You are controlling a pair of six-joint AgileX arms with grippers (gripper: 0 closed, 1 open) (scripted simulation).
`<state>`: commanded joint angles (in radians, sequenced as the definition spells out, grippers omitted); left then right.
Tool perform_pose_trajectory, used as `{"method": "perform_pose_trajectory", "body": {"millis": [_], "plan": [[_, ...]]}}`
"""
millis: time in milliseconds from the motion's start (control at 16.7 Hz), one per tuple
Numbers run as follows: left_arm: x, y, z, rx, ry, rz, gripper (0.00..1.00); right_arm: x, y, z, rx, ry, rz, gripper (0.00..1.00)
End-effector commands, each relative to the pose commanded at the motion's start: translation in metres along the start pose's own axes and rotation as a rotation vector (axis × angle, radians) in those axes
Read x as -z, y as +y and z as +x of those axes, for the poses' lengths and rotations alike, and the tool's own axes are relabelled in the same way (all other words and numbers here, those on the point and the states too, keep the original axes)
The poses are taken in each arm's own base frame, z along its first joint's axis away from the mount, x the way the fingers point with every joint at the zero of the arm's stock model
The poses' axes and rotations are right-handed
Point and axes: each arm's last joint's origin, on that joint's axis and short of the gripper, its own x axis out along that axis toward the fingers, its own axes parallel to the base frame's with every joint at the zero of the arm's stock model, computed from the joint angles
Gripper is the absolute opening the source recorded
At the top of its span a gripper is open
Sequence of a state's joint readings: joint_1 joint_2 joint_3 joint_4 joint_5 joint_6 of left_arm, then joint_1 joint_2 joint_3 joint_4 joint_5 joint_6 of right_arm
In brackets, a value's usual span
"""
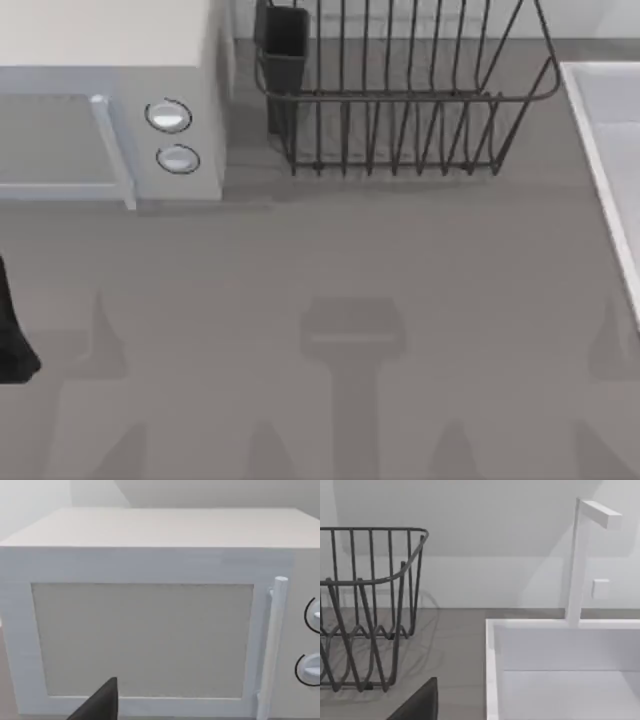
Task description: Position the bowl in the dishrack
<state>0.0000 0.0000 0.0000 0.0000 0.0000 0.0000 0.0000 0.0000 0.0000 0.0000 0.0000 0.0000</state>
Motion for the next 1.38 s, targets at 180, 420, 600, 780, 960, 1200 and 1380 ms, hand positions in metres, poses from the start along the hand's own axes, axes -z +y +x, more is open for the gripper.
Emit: {"method": "perform_pose_trajectory", "body": {"millis": [180, 420, 600, 780, 960, 1200, 1380], "plan": [[0.0, 0.0, 0.0, 0.0, 0.0, 0.0, 1.0, -0.002, -0.001, 0.0, 0.008, 0.01, -0.007, 1.0], [0.0, 0.0, 0.0, 0.0, 0.0, 0.0, 1.0, -0.027, -0.011, 0.002, 0.095, 0.142, -0.085, 1.0], [0.0, 0.0, 0.0, 0.0, 0.0, 0.0, 1.0, -0.056, -0.025, 0.013, 0.18, 0.349, -0.164, 1.0], [0.0, 0.0, 0.0, 0.0, 0.0, 0.0, 1.0, -0.079, -0.05, 0.038, 0.234, 0.651, -0.216, 1.0], [0.0, 0.0, 0.0, 0.0, 0.0, 0.0, 1.0, -0.088, -0.089, 0.068, 0.233, 0.975, -0.214, 1.0], [0.0, 0.0, 0.0, 0.0, 0.0, 0.0, 1.0, -0.087, -0.151, 0.097, 0.164, 1.306, -0.147, 1.0], [0.0, 0.0, 0.0, 0.0, 0.0, 0.0, 1.0, -0.081, -0.194, 0.108, 0.094, 1.459, -0.078, 1.0]]}}
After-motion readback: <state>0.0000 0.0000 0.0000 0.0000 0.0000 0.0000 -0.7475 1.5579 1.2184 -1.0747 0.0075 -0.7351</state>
